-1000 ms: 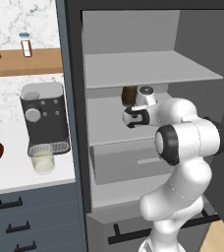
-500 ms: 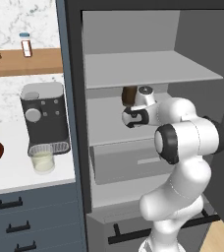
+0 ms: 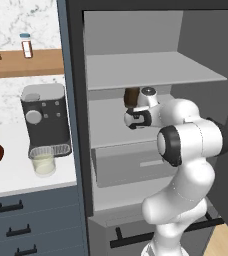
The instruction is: Grab a lemon wedge from the fridge and one ice cube from the ice bowl, and put them in the glass of lemonade.
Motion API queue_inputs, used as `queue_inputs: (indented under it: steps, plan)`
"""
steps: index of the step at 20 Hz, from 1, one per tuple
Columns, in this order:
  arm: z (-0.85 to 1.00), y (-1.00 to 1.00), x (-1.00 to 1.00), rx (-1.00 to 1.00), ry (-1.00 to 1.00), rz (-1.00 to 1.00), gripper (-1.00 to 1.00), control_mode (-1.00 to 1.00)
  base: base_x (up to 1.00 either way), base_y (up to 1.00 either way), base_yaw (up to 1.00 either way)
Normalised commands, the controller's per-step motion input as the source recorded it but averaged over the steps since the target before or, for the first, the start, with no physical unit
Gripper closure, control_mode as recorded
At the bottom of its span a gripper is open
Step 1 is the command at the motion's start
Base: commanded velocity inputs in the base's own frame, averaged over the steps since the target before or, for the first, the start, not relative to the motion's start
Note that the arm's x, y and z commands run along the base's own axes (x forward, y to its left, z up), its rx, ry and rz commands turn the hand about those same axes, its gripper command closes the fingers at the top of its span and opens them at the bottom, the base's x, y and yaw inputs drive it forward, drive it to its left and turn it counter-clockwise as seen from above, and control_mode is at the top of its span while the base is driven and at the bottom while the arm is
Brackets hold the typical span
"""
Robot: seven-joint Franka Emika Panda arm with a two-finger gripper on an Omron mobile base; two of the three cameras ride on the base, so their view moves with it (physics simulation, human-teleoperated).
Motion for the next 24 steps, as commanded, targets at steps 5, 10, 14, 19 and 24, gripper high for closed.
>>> queue_inputs:
  steps: [5,10,14,19,24]
  plan:
    - [-0.08,0.00,-0.17,0.00,0.00,-0.01,1.00,-1.00,0.00,0.00,0.00]
    - [0.00,0.00,-0.53,0.00,-0.04,0.00,1.00,-1.00,0.00,0.00,0.00]
    - [0.01,0.00,-1.00,0.00,-0.21,0.00,1.00,-1.00,0.00,0.00,0.00]
    - [0.38,0.01,-0.84,0.00,-0.02,0.00,1.00,-1.00,0.00,0.00,0.00]
    - [0.78,0.03,-0.81,0.00,0.00,0.00,1.00,-1.00,0.00,0.00,0.00]
